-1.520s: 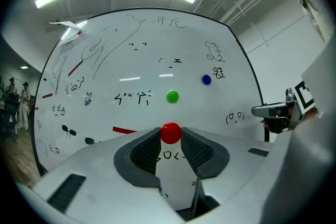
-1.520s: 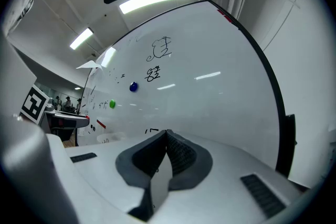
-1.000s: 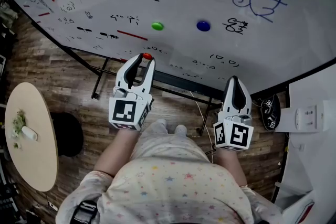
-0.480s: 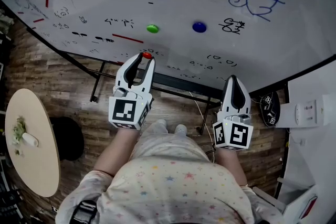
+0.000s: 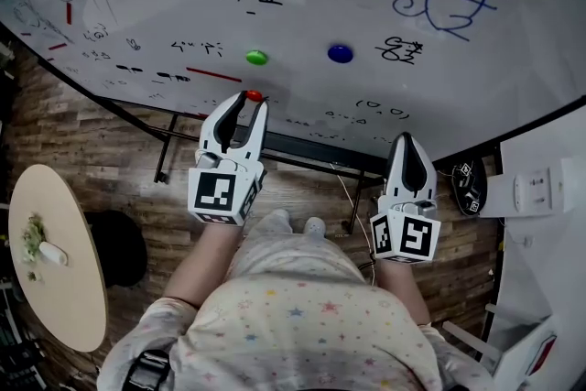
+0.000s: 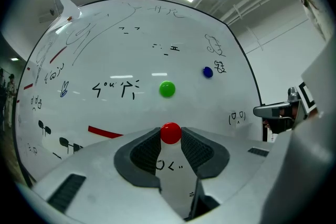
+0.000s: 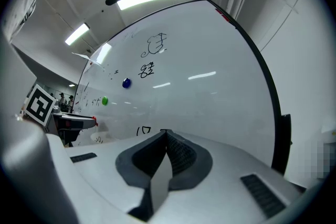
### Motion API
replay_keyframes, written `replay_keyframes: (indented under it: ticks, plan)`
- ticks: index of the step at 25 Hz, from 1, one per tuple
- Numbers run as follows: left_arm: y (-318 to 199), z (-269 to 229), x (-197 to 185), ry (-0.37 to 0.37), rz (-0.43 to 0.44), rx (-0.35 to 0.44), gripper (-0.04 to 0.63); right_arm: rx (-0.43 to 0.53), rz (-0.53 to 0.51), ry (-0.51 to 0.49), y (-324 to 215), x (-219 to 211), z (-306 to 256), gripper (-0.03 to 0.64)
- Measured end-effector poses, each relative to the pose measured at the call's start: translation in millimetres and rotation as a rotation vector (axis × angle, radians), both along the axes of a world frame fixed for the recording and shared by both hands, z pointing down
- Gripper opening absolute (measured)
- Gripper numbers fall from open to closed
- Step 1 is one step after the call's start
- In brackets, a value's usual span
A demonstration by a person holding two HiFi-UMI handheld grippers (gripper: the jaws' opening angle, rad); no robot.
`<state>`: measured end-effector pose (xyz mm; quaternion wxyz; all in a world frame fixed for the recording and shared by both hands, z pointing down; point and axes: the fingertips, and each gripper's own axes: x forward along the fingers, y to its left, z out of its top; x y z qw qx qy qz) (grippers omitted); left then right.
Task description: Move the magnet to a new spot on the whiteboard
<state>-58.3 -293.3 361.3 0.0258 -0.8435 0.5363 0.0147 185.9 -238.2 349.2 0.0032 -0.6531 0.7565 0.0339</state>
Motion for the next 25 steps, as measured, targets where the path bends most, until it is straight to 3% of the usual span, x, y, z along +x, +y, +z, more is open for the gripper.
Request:
replay_keyframes:
  ticks: [25]
  plan:
    - [-24.6,6.1,7.5,0.001,0.009,-0.019,0.118,-0.01,0.021,-0.007,-8.5,5.5,6.5,0.0]
